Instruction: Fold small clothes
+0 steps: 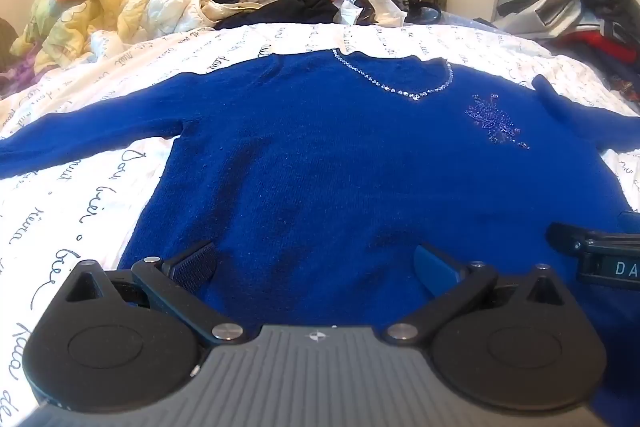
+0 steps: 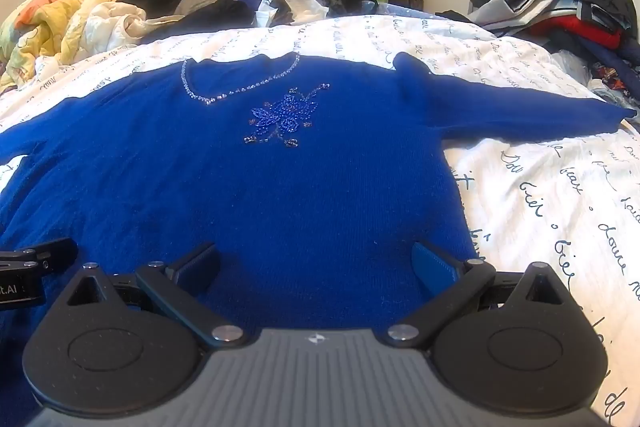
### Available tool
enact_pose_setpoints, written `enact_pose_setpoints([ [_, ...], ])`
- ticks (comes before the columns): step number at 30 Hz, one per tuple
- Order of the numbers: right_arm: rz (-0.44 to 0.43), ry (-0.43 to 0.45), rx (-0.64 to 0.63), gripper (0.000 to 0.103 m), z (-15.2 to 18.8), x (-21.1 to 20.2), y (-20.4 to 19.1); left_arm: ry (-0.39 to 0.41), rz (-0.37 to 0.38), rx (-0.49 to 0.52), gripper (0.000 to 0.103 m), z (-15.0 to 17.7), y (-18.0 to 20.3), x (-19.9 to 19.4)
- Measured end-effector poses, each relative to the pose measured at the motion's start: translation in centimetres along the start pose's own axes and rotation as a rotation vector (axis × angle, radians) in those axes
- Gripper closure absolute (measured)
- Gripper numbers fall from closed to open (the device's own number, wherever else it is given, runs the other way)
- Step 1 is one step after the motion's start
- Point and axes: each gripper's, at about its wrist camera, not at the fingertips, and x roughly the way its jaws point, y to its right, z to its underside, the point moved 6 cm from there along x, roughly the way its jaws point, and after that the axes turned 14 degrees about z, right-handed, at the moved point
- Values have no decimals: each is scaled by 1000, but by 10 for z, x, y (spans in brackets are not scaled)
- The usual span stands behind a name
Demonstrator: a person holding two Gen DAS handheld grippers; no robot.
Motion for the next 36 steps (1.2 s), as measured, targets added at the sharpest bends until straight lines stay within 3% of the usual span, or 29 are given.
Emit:
enact_pose_setpoints([
  [36,5,2,-4,0,0,0,-1,11,9,-19,0,2,-1,-3],
])
